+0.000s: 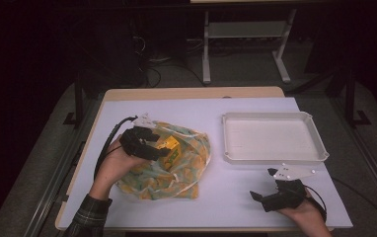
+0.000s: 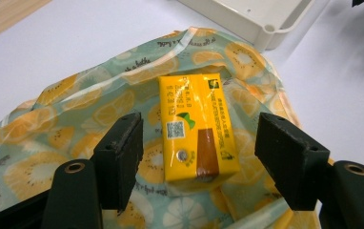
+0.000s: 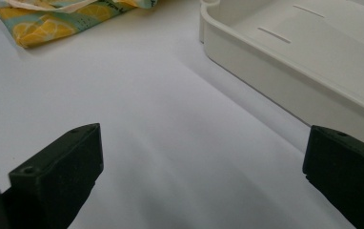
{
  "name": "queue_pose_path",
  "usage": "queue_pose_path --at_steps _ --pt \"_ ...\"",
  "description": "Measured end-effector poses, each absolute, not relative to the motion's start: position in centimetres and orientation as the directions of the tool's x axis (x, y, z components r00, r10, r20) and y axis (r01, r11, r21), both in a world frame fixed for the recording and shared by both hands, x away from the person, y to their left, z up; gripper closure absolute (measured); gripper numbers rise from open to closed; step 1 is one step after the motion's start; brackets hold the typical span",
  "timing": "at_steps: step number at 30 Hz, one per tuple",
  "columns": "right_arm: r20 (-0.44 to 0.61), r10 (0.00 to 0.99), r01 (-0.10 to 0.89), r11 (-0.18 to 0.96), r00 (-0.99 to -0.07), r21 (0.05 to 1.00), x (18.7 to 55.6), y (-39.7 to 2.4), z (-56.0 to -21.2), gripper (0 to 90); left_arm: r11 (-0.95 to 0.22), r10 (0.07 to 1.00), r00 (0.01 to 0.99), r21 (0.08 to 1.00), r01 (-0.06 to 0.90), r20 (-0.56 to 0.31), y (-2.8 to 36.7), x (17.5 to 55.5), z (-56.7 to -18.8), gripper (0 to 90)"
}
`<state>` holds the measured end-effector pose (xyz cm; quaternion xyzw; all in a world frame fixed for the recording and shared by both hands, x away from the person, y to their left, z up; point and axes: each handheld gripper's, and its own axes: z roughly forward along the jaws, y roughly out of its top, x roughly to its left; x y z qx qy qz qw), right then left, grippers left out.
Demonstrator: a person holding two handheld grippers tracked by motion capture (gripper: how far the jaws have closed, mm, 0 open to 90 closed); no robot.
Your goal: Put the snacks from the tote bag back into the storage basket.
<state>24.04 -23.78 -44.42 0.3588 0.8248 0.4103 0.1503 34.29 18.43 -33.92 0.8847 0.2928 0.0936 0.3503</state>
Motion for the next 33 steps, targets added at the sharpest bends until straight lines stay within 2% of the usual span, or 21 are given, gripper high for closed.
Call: queue_pose_path --at_steps 21,33 --pt "0.045 0.715 0.469 0.408 -0.697 0.783 24.1 -23.7 -44.4 0.0 -0.646 0.596 0.803 0.591 0.483 -0.004 15.6 36.1 -35.4 30.5" --pt "0.041 0.714 0.467 0.411 -0.699 0.783 24.0 -23.7 -44.4 0.0 -0.697 0.599 0.801 0.507 0.507 0.022 14.4 36.7 -36.9 31.8"
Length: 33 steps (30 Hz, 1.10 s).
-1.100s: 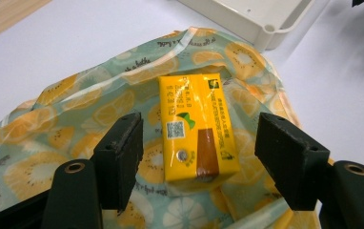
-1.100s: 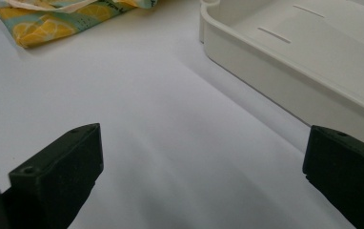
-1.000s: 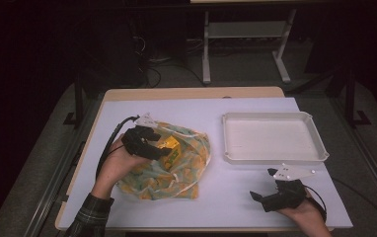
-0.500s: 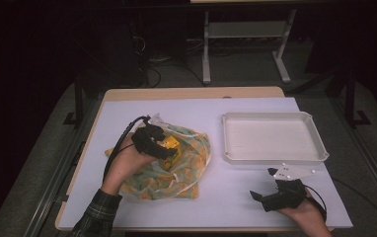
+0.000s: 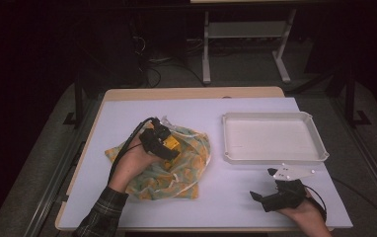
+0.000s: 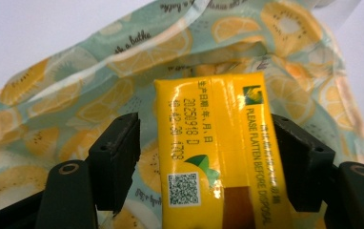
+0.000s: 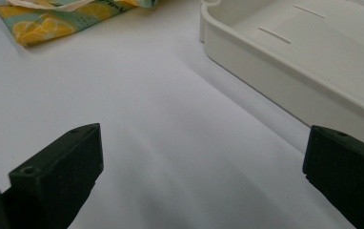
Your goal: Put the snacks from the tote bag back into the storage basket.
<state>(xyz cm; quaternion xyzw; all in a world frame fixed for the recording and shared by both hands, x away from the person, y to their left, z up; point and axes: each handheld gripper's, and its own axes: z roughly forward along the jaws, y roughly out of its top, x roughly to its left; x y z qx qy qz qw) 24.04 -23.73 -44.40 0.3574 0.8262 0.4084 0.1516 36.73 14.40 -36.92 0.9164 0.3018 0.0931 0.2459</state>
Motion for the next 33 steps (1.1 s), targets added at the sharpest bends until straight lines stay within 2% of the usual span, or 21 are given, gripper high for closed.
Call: queue_pose_path --at_steps 16,33 --pt "0.042 0.713 0.467 0.412 -0.700 0.782 24.03 -23.71 -44.41 0.0 -0.730 0.586 0.810 0.446 0.517 0.019 14.02 36.76 -37.78 50.5" --pt "0.043 0.712 0.465 0.411 -0.701 0.784 24.02 -23.79 -44.38 0.0 -0.733 0.569 0.823 0.458 0.503 0.007 14.54 36.74 -37.34 54.2"
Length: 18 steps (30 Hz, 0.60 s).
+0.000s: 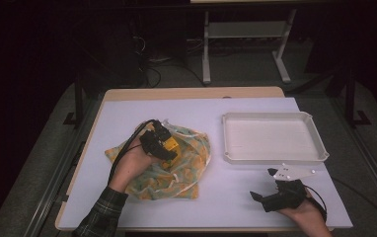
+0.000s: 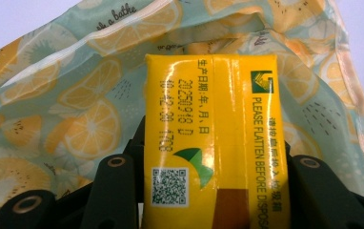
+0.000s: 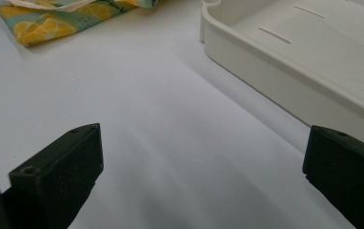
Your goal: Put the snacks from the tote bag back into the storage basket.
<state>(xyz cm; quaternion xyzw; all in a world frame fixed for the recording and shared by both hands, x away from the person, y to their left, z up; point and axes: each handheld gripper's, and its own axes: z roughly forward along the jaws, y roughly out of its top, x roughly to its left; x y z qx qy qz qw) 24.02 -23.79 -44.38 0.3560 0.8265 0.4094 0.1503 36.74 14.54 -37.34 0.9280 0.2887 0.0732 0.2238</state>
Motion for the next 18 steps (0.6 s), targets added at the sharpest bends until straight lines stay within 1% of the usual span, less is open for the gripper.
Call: queue_pose_path --at_steps 18 --pt "0.041 0.709 0.461 0.413 -0.704 0.786 23.9 -23.7 -44.3 0.0 -0.730 0.529 0.848 0.498 0.467 -0.020 15.6 36.7 -35.7 54.4"
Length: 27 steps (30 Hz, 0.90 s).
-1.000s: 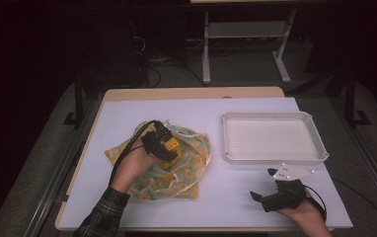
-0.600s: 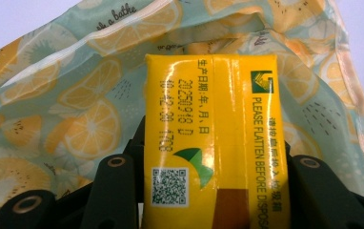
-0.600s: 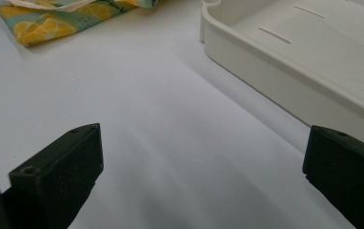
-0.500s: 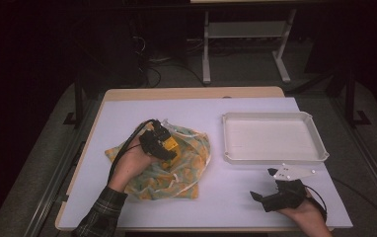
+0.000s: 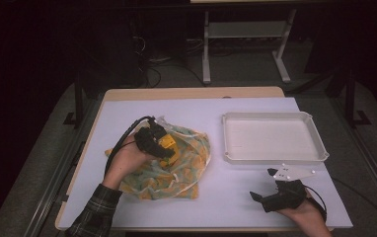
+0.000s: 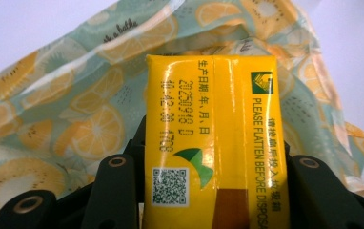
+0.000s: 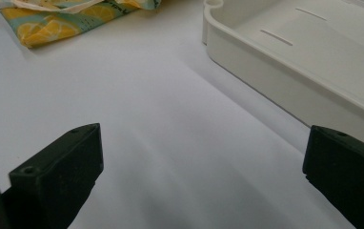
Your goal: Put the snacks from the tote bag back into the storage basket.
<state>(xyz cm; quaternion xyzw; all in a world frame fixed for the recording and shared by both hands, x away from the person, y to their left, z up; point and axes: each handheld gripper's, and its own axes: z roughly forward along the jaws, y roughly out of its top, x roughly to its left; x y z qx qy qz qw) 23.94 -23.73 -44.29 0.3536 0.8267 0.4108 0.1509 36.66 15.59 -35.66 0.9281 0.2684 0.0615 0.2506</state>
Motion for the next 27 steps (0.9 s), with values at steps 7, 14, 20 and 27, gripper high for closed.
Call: queue_pose_path --at_steps 7,14,20,27 --pt "0.042 0.708 0.460 0.412 -0.705 0.787 23.9 -23.7 -44.3 0.0 -0.734 0.510 0.860 0.513 0.445 -0.017 15.4 36.7 -34.5 54.5" --pt "0.044 0.708 0.462 0.411 -0.705 0.786 23.9 -23.7 -44.3 0.0 -0.728 0.500 0.866 0.533 0.431 -0.017 15.0 36.7 -33.5 54.4" --pt "0.045 0.706 0.461 0.412 -0.707 0.786 23.9 -23.7 -44.3 0.0 -0.729 0.486 0.874 0.545 0.414 -0.014 14.5 36.7 -32.8 54.4" --pt "0.043 0.704 0.459 0.413 -0.708 0.786 23.9 -23.7 -44.3 0.0 -0.721 0.473 0.881 0.567 0.399 -0.018 13.9 36.8 -32.3 54.4"
